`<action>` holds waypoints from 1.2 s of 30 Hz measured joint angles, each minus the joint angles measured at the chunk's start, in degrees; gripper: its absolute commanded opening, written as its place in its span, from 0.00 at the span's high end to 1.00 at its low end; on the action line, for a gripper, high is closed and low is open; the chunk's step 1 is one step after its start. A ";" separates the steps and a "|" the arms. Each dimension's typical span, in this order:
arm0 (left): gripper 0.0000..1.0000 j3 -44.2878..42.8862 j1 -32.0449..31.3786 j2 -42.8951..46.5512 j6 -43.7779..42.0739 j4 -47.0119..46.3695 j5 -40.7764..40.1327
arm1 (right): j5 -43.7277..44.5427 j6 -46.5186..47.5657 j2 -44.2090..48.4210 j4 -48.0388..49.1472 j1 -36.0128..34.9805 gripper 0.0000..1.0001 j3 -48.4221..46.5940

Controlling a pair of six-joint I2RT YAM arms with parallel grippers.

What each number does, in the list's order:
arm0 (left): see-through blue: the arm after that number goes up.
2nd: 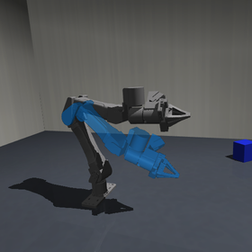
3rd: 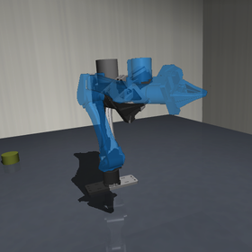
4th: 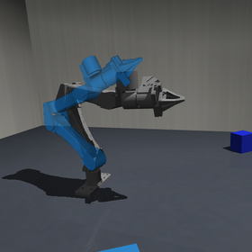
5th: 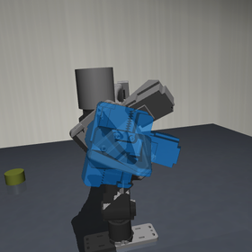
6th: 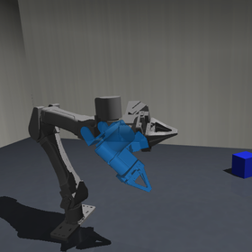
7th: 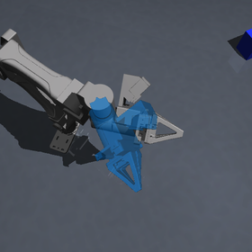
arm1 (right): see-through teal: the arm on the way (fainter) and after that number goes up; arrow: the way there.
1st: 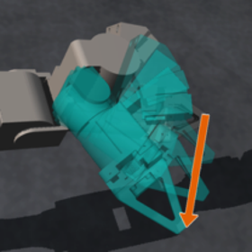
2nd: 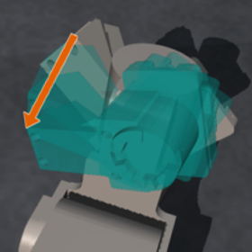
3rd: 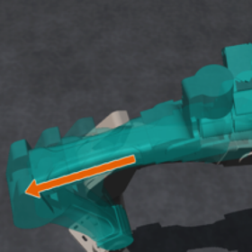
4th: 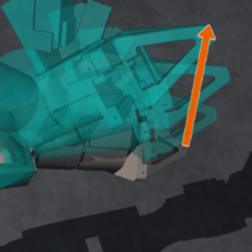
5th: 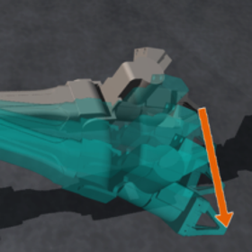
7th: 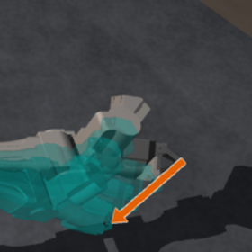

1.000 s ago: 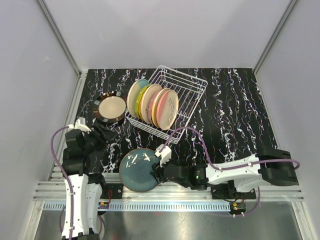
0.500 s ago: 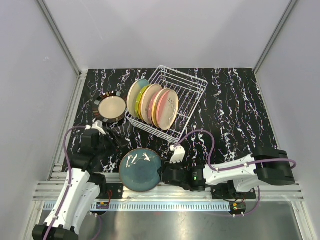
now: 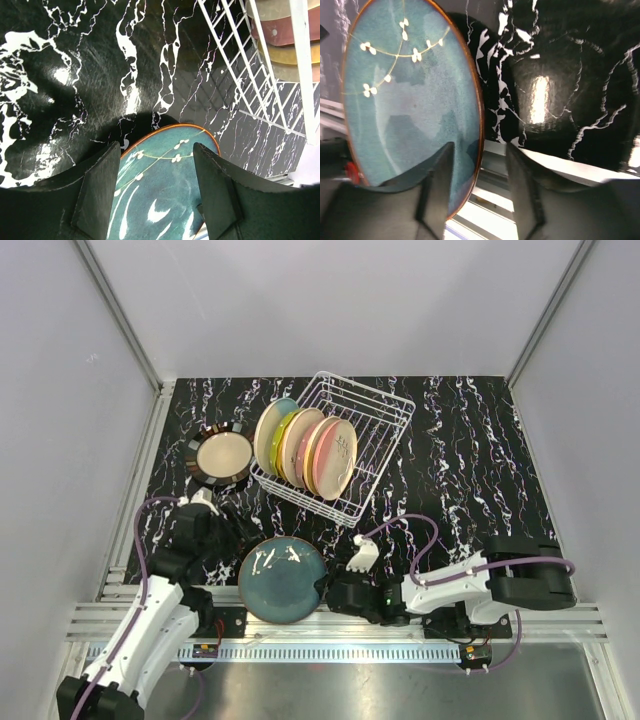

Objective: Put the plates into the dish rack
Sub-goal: Grab a plate with the right arm, then pass the plate from the right arm to the left

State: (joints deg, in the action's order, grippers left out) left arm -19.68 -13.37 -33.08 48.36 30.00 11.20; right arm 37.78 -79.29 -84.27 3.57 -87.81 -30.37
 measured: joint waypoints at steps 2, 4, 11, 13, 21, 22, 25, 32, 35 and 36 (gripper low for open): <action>0.37 0.33 -0.39 -0.33 0.13 -0.83 -0.28 | -0.92 -1.77 -0.90 5.53 0.28 0.59 2.16; 0.37 0.85 -0.68 -0.94 0.17 -1.55 -0.44 | -1.46 -3.65 -1.53 10.64 0.59 0.70 4.44; 0.34 2.71 -1.27 -2.67 0.15 -3.28 -0.55 | -1.46 -10.21 1.22 16.06 1.40 1.00 7.69; 0.33 2.71 -1.31 -2.67 0.15 -4.04 -0.55 | -1.18 -11.56 5.07 12.33 1.40 1.00 8.76; 0.30 3.93 -2.01 -2.82 0.35 -7.67 0.26 | 3.41 -19.61 23.28 -6.82 1.51 1.00 14.71; 0.30 4.17 -2.23 -3.08 0.48 -8.15 0.52 | 3.72 -20.44 24.98 -8.61 1.51 1.00 15.28; 0.29 4.74 -3.23 -3.89 1.46 -9.94 1.05 | 4.31 -22.40 28.02 -11.34 1.51 1.00 16.61; 0.27 7.50 -10.14 -5.62 6.03 -14.27 1.64 | 4.83 -27.47 26.36 -10.51 1.51 1.00 17.35; 0.25 8.90 -14.64 -6.29 8.59 -15.80 1.22 | 5.16 -29.03 23.58 -7.72 1.51 1.00 17.57; 0.25 9.31 -16.61 -6.60 9.92 -16.68 1.03 | 5.29 -29.18 22.64 -6.80 1.51 1.00 17.51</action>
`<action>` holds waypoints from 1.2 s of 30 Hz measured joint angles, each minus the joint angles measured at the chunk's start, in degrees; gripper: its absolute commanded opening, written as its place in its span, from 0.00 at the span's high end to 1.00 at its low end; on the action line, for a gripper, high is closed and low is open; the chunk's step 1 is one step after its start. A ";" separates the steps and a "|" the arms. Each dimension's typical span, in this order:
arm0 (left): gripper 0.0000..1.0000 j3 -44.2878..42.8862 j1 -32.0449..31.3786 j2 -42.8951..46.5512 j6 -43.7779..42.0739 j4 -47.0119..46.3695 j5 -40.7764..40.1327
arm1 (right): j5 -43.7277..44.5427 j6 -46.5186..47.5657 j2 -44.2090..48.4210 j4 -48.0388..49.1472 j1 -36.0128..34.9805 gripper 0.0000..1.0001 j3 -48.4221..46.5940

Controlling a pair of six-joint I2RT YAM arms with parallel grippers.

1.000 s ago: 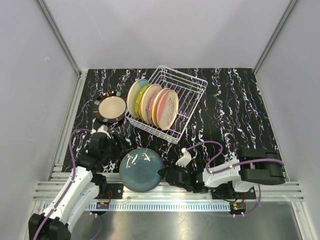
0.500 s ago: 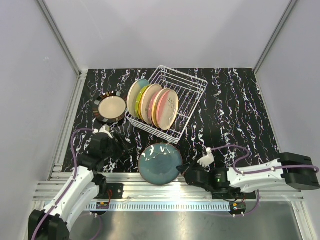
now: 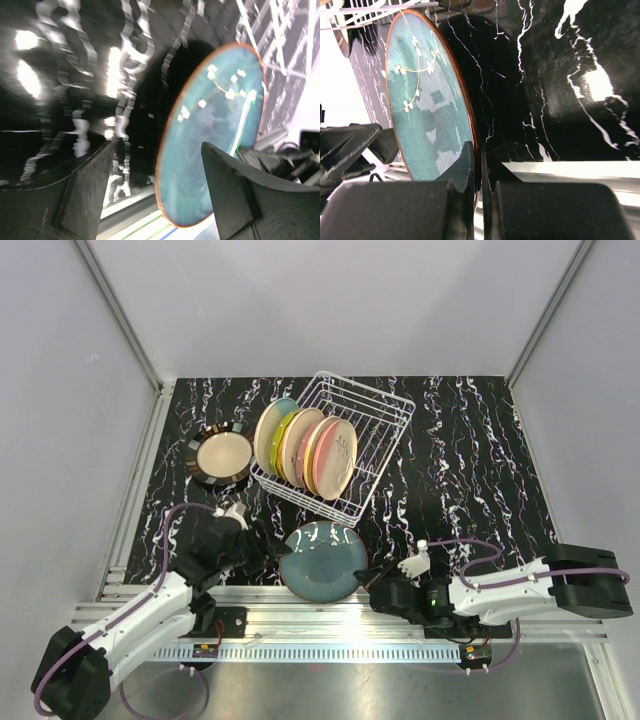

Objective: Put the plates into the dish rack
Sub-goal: Pass the plate from the right arm to the left

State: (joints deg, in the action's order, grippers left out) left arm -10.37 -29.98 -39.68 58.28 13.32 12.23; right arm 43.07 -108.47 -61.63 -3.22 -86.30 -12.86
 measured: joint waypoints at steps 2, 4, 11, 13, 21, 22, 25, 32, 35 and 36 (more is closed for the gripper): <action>0.24 0.50 -3.30 -0.68 1.79 -1.88 -1.01 | 0.33 -0.04 -1.95 1.68 0.00 1.00 -0.24; 0.24 1.11 -6.01 -1.62 3.63 -4.33 -1.40 | 0.70 -0.04 -3.96 3.37 0.00 1.00 -0.79; 0.47 1.18 -14.29 -8.50 8.81 -11.54 -6.25 | 1.55 0.20 -9.40 7.54 0.09 1.00 -1.53; 0.54 1.18 -15.41 -9.53 9.64 -11.91 -8.94 | 2.32 0.35 -9.75 7.58 0.11 1.00 -1.53; 1.00 3.67 -17.66 -2.51 12.35 -7.72 -15.58 | 2.71 3.50 -11.52 10.49 0.46 1.00 -1.73; 1.00 3.74 -17.73 -0.50 12.96 -5.86 -16.11 | 2.67 4.31 -12.02 11.17 0.50 1.00 -1.81; 1.00 2.97 -17.79 4.28 13.35 -3.30 -17.40 | 2.45 5.42 -13.38 12.20 1.07 0.96 -2.01; 1.00 -0.07 -18.23 9.11 13.29 6.69 -19.58 | 0.55 11.30 -15.23 11.50 1.31 0.59 -5.53; 1.00 -2.38 -18.56 10.84 12.41 9.99 -20.57 | -1.27 15.89 -14.93 10.36 1.22 0.34 -8.02; 1.00 -3.26 -18.75 11.19 11.87 11.47 -20.70 | -2.34 17.42 -14.64 9.94 1.20 0.27 -8.68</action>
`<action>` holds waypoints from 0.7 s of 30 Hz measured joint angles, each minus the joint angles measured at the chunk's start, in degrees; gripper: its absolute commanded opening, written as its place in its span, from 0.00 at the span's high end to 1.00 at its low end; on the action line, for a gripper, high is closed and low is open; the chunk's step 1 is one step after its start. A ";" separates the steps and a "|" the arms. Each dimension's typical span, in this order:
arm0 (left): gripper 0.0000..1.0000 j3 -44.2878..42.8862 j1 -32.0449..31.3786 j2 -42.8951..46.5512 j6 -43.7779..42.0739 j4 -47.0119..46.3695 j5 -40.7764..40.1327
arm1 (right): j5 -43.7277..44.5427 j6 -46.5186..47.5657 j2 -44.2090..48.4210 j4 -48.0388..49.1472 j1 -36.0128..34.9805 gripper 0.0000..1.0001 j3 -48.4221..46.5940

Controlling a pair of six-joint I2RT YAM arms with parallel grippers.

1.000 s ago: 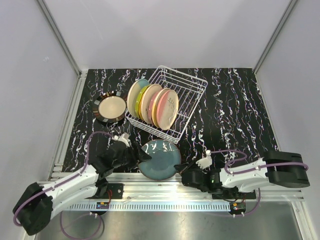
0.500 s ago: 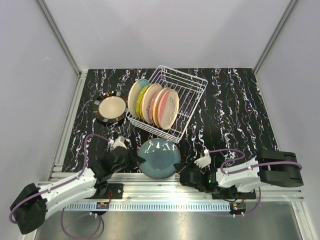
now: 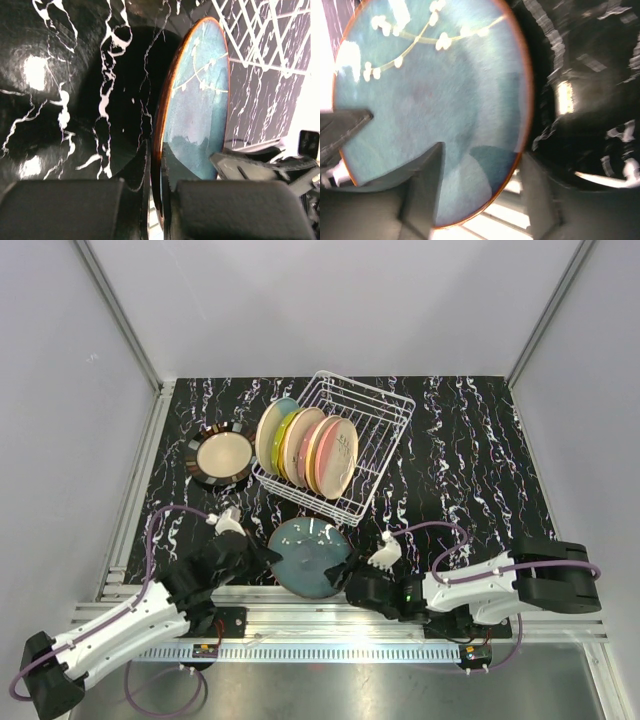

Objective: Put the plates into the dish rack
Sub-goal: Pass the plate from the right arm to the left, then insert the plate into the dish rack

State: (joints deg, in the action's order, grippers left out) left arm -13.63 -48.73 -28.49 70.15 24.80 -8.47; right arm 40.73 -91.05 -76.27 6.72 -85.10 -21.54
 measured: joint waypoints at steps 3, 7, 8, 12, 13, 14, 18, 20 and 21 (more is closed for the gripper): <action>1.00 -2.25 -0.61 0.66 -1.22 4.15 -0.26 | -2.89 5.01 1.38 -1.99 -1.01 0.21 -1.88; 1.00 -5.90 -0.85 0.68 -2.71 9.14 -0.68 | -3.32 11.72 3.23 -9.25 -4.28 0.18 -6.34; 1.00 -6.88 -0.87 0.68 -3.23 10.23 -1.03 | -3.04 12.83 3.74 -10.97 -5.07 0.17 -7.48; 1.00 -9.29 -0.90 0.70 -5.64 14.93 -3.10 | -1.70 14.95 5.68 -14.38 -7.02 0.15 -11.21; 1.00 -9.40 -0.87 0.87 -5.75 16.26 -3.45 | -1.20 14.99 6.08 -14.97 -7.19 0.14 -12.02; 1.00 -9.70 -0.90 1.29 -5.95 16.76 -3.61 | -1.05 14.95 6.25 -15.39 -7.41 0.14 -12.26; 1.00 -12.39 -1.03 2.14 -7.89 21.09 -5.14 | -0.63 14.10 6.56 -17.92 -7.61 0.00 -11.91; 1.00 -13.97 -1.03 2.14 -9.18 23.17 -6.21 | 0.04 14.03 6.67 -19.61 -7.76 0.00 -11.74; 1.00 -14.73 -1.03 2.12 -9.97 24.02 -6.73 | 0.66 14.27 6.82 -20.57 -7.93 0.01 -11.72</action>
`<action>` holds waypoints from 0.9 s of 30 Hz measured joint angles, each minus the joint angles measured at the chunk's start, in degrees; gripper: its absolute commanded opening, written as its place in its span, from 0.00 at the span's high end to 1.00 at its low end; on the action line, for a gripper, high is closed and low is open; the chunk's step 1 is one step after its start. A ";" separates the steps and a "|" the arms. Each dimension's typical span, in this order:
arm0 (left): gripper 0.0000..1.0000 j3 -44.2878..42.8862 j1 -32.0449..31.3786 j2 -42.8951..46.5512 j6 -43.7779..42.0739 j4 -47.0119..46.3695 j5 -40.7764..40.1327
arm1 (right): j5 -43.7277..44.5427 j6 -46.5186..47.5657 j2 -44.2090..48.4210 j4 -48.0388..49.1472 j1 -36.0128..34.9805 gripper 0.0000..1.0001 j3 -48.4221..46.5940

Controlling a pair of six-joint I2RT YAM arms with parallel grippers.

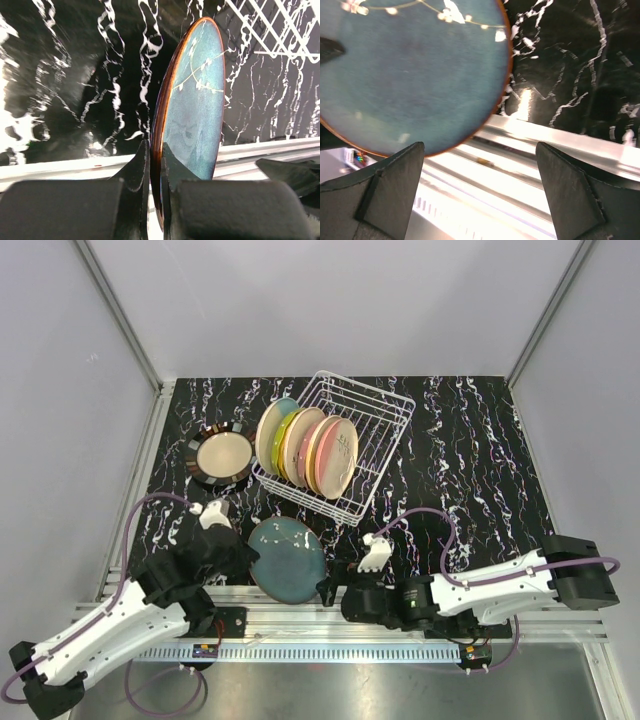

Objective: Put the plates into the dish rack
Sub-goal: Insert the plate into the dish rack

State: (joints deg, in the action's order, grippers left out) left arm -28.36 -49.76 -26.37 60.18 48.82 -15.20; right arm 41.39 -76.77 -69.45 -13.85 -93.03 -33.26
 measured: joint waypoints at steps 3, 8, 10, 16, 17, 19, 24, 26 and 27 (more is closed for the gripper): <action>1.00 -2.56 0.00 -0.44 -3.43 1.53 -0.72 | 1.77 2.10 1.05 -2.51 -0.74 0.02 -0.02; 1.00 -9.29 -0.02 -4.11 -11.74 1.22 0.22 | 5.42 6.14 5.27 -7.13 -1.14 0.06 -0.70; 1.00 -12.04 -0.02 -5.09 -14.97 0.87 0.68 | 7.23 7.21 8.59 -9.38 -1.16 0.16 -0.92; 1.00 -20.55 -0.02 -5.99 -23.43 2.03 1.31 | 11.69 11.50 20.83 -14.19 -1.22 0.45 -0.92; 1.00 -22.43 -0.02 -6.51 -24.68 2.32 1.31 | 12.24 13.07 22.91 -14.34 -1.22 0.51 -0.92; 1.00 -26.23 -0.02 -8.24 -26.93 2.21 1.31 | 13.22 17.88 26.51 -13.29 -1.22 0.53 -0.92; 1.00 -36.87 -0.02 -16.68 -31.74 0.48 1.22 | 15.87 30.14 28.92 -7.72 -1.27 0.60 -2.14; 1.00 -41.05 -0.02 -21.33 -33.42 -1.01 1.22 | 17.79 33.00 28.57 -7.26 -1.31 0.60 -3.76; 1.00 -43.21 -0.02 -24.13 -34.16 -2.08 1.22 | 18.38 33.86 28.57 -7.06 -1.31 0.59 -4.28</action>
State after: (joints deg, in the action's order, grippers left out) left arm -71.57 -49.78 -50.50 26.02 46.74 -13.98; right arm 59.77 -42.92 -40.88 -20.91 -94.35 -37.54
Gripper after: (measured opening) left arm 0.055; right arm 0.404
